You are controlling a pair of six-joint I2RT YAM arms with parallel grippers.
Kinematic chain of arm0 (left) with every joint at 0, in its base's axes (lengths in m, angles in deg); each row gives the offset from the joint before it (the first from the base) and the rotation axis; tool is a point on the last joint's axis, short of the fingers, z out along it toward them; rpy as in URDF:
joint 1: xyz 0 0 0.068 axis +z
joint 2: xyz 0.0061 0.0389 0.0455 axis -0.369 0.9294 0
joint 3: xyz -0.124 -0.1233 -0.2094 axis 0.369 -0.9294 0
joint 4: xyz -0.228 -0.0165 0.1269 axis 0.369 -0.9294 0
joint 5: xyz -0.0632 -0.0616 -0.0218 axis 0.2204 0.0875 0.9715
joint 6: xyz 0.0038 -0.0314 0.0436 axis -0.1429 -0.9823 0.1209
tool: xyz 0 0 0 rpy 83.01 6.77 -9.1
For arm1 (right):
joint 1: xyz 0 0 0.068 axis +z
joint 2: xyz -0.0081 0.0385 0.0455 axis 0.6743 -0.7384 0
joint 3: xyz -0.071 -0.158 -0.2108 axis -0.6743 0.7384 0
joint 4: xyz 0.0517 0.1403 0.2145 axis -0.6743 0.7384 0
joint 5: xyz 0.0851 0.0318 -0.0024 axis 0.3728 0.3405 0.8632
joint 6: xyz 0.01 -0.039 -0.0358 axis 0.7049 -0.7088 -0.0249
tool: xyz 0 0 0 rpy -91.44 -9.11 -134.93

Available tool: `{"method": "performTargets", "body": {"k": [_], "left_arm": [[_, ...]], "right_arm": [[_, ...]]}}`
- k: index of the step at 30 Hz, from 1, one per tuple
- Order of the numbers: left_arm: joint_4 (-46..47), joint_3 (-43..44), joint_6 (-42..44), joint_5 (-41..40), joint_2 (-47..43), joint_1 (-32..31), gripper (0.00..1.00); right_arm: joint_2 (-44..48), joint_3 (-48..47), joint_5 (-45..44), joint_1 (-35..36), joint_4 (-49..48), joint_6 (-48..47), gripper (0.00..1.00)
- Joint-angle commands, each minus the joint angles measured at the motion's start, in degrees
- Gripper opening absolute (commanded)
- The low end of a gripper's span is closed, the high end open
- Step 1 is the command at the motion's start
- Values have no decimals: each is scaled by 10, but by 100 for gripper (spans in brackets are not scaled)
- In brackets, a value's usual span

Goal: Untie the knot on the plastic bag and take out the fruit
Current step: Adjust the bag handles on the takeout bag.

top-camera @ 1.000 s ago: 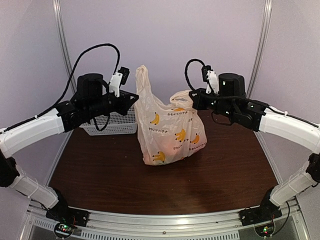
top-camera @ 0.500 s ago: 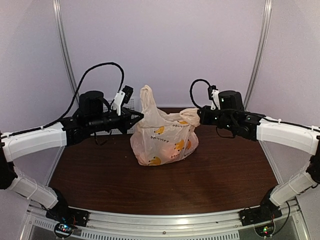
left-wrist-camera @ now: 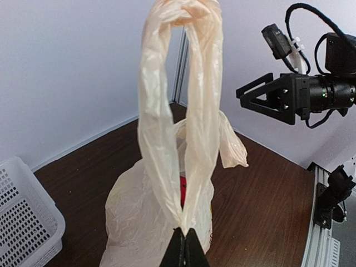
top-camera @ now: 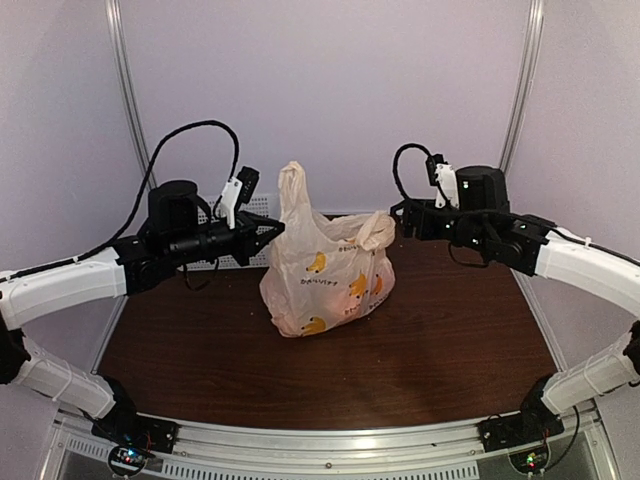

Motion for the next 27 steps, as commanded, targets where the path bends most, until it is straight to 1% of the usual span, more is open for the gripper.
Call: {"method": "performTargets", "body": {"k": [1, 4, 7, 10, 12, 14, 15, 19, 24, 27], "left_arm": [[20, -3, -9, 0, -9, 3, 0], [20, 0, -10, -1, -8, 3, 0], [22, 1, -11, 0, -6, 3, 0], [23, 1, -13, 0, -5, 4, 0], [22, 1, -15, -1, -6, 3, 0], [20, 1, -15, -2, -6, 3, 0], [19, 1, -15, -3, -8, 3, 0], [16, 1, -16, -6, -9, 3, 0], [14, 3, -19, -12, -8, 3, 0], [8, 8, -19, -13, -8, 3, 0]], "right_arm": [[41, -16, 2, 22, 49, -47, 85], [55, -10, 11, 42, 57, -73, 82], [52, -7, 1, 62, 65, -82, 83], [40, -8, -44, 98, 71, -97, 87], [23, -16, -99, 123, 82, -109, 91], [5, -26, -141, 143, 86, -119, 98], [-3, -30, -158, 149, 86, -122, 99], [-36, -55, -223, 161, 100, -126, 99], [-74, -79, -251, 179, 106, -142, 99], [-101, -95, -252, 190, 106, -136, 99]]}}
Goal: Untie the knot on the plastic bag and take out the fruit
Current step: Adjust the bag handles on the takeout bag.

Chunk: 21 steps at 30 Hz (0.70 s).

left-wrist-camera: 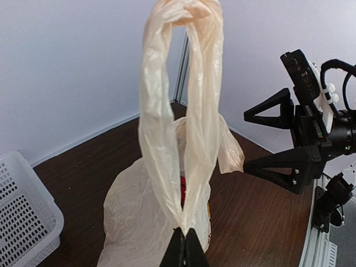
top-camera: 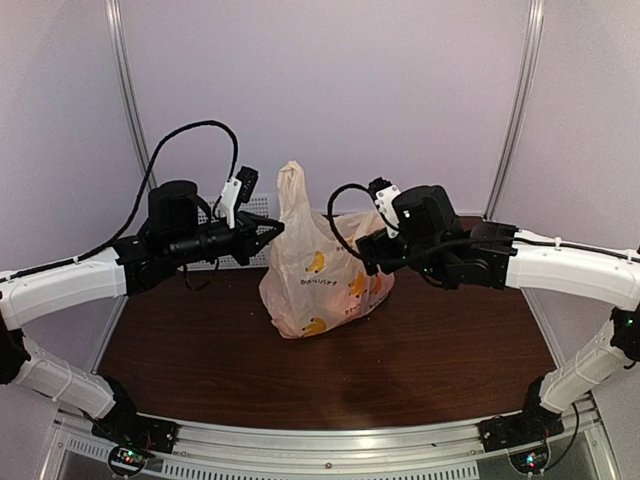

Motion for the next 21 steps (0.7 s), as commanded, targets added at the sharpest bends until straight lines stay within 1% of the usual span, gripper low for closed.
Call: {"method": "performTargets", "body": {"k": [1, 4, 8, 10, 14, 17, 21], "left_arm": [[7, 9, -3, -8, -7, 3, 0], [-1, 12, 0, -13, -8, 3, 0], [-10, 11, 0, -26, -14, 3, 0], [-15, 10, 0, -34, -18, 3, 0], [-18, 5, -4, -47, -21, 3, 0], [-16, 5, -7, -40, -19, 3, 0], [-19, 6, -8, -43, -16, 3, 0]], "right_arm": [[-36, -34, -42, 23, 15, -4, 99], [-59, -52, -61, 32, 19, 17, 99], [-88, -98, -147, 28, 73, 67, 99], [-86, -110, -160, 15, 88, 83, 98], [-60, -106, -138, -28, 78, 93, 92], [-39, -101, -107, -62, 67, 92, 89], [-21, -87, -37, -114, 51, 97, 79]]}}
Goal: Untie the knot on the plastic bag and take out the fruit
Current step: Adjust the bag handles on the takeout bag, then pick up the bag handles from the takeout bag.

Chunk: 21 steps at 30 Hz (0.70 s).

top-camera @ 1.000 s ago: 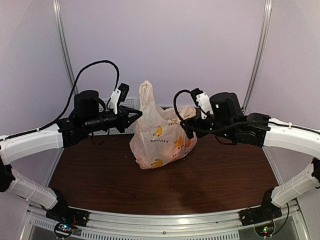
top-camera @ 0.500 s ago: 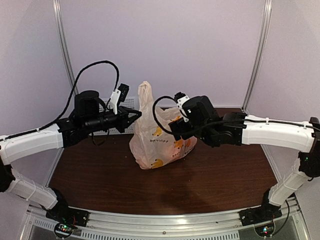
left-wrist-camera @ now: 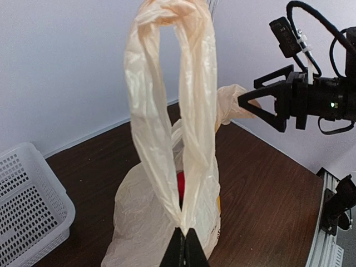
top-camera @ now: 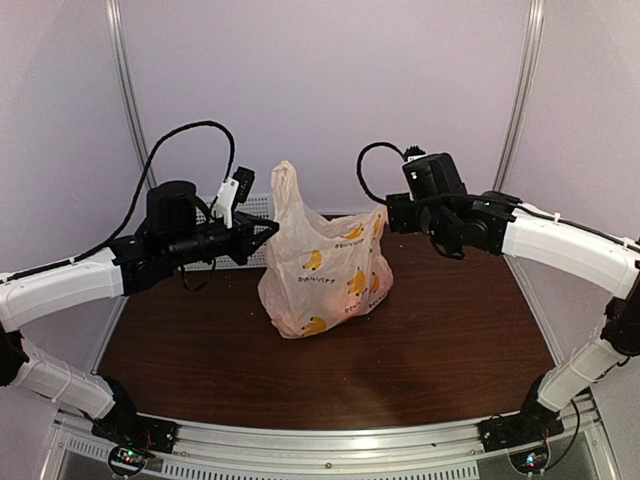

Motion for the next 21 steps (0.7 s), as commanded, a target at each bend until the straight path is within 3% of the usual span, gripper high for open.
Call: {"method": "performTargets", "body": {"k": [1, 5, 7, 12, 21], "left_arm": [[3, 6, -7, -7, -8, 3, 0], [3, 4, -10, -6, -8, 3, 0], [2, 3, -10, -5, -9, 3, 0], [3, 4, -11, -4, -8, 3, 0], [1, 4, -11, -3, -9, 3, 0]], "right_arm": [[31, 12, 88, -50, -13, 17, 77], [51, 40, 213, -79, -47, 6, 77], [67, 55, 260, -85, -66, 4, 83], [98, 79, 306, -94, -82, 11, 89], [84, 94, 295, -103, -89, 15, 71]]}}
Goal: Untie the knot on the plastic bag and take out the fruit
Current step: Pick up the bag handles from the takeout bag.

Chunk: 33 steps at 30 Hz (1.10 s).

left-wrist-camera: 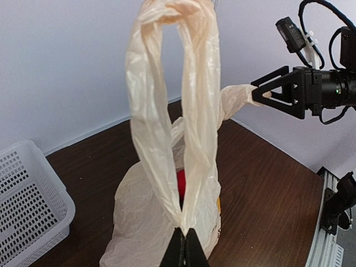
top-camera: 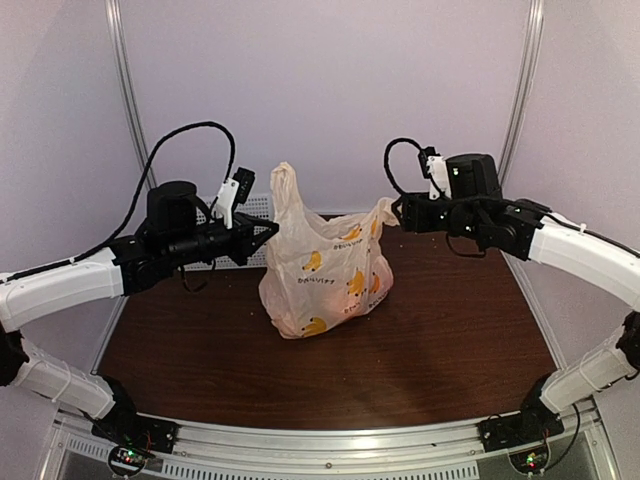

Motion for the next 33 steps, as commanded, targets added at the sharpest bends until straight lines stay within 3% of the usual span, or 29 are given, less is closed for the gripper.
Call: {"method": "performTargets", "body": {"k": [1, 4, 11, 15, 20, 23, 27, 33], "left_arm": [[7, 4, -6, -1, -10, 3, 0], [3, 6, -9, -5, -11, 3, 0], [-13, 23, -20, -18, 1, 7, 0], [-9, 53, -58, 22, 13, 39, 0], [-27, 132, -55, 42, 38, 72, 0], [-25, 162, -46, 51, 53, 81, 0], [-7, 168, -33, 63, 74, 83, 0], [19, 174, -12, 83, 112, 83, 0]], "right_arm": [[-9, 8, 14, -6, -17, 2, 69], [-18, 2, 19, -8, -27, 0, 60], [-36, -30, 11, -11, -20, -14, 21], [-43, -88, -6, -25, 10, -47, 0], [-66, -248, -56, -37, 87, -124, 0], [-65, -298, -63, -38, 96, -167, 0], [-50, -286, -46, -37, 78, -204, 0], [-5, -196, 35, -38, 68, -196, 0]]}}
